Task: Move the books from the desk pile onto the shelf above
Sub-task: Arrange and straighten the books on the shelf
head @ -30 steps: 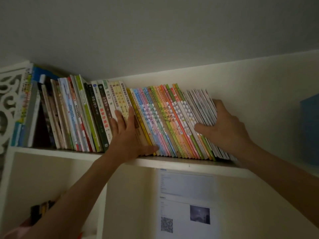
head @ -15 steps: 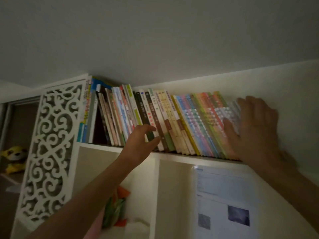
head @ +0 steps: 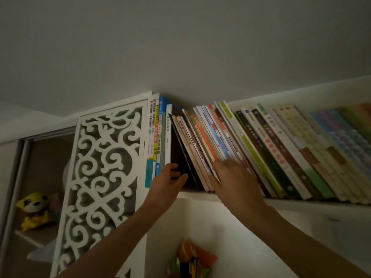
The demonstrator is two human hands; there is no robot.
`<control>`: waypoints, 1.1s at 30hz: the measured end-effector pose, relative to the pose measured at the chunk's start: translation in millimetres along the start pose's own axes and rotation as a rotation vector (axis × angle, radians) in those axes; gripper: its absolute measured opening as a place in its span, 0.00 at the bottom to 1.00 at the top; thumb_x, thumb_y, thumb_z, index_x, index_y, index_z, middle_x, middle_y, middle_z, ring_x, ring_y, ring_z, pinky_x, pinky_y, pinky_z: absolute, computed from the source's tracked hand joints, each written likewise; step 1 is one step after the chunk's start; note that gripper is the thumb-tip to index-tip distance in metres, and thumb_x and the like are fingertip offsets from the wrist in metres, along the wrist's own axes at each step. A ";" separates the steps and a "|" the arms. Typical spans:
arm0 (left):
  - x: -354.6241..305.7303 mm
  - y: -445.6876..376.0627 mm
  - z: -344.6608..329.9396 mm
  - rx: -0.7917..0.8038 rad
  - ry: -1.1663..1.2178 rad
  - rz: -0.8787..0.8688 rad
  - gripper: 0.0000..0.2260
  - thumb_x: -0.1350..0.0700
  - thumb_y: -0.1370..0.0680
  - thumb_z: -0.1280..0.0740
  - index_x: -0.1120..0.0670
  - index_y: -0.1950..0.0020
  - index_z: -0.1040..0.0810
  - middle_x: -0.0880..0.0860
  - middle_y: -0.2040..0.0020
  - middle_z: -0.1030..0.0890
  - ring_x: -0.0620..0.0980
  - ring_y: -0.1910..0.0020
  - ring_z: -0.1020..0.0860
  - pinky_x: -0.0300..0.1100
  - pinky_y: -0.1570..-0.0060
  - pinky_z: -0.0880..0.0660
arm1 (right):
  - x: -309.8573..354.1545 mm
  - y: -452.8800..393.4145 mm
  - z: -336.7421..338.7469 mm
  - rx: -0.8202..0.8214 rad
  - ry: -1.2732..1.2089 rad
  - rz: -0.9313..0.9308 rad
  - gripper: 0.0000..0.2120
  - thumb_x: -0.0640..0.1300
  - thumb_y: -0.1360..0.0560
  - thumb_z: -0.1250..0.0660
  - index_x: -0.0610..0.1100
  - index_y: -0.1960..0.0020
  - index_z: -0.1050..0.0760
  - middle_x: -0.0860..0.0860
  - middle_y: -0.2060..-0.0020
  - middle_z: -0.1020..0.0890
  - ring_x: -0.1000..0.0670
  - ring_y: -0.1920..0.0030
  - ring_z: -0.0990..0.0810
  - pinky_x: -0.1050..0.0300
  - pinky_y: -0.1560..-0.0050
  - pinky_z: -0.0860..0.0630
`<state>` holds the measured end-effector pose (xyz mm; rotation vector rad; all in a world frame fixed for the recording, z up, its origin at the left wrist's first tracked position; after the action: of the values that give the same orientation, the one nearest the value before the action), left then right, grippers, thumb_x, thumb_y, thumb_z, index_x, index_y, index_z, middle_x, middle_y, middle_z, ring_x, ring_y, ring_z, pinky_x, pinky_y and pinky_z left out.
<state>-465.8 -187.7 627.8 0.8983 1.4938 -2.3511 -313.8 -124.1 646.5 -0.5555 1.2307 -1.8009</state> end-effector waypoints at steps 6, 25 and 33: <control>6.1 -44.6 -19.4 0.070 0.186 0.024 0.30 0.46 0.21 0.40 0.47 0.23 0.51 0.51 0.26 0.36 0.51 0.30 0.34 0.51 0.32 0.34 | 7.7 -26.3 -34.9 0.124 0.168 -0.187 0.16 0.51 0.19 0.43 0.40 0.37 0.34 0.47 0.49 0.20 0.51 0.52 0.19 0.60 0.56 0.25; 1.7 -86.4 -10.4 -0.075 0.122 -0.261 0.16 0.56 0.20 0.40 0.52 0.32 0.33 0.47 0.42 0.26 0.43 0.45 0.25 0.31 0.48 0.27 | 45.8 -65.1 -98.3 0.086 -0.039 -0.291 0.24 0.49 0.19 0.43 0.43 0.30 0.50 0.45 0.45 0.23 0.48 0.49 0.20 0.55 0.52 0.23; 6.7 -45.6 18.6 -0.249 -0.565 -0.552 0.16 0.45 0.22 0.45 0.50 0.43 0.23 0.48 0.49 0.21 0.46 0.52 0.20 0.34 0.60 0.28 | 27.5 -51.3 -37.5 -0.079 0.228 -0.075 0.12 0.49 0.23 0.39 0.47 0.41 0.31 0.48 0.50 0.20 0.50 0.54 0.20 0.59 0.57 0.23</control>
<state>-500.0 -181.9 663.4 -0.2698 1.8575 -2.3675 -377.0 -120.4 674.4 -0.4541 1.4574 -1.9256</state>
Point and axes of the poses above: each hand's wrist, its own y-axis away from the middle knuckle, its own z-axis out of the back of the hand, x = y × z, the point moved 4 cm from there along -y, towards the middle knuckle
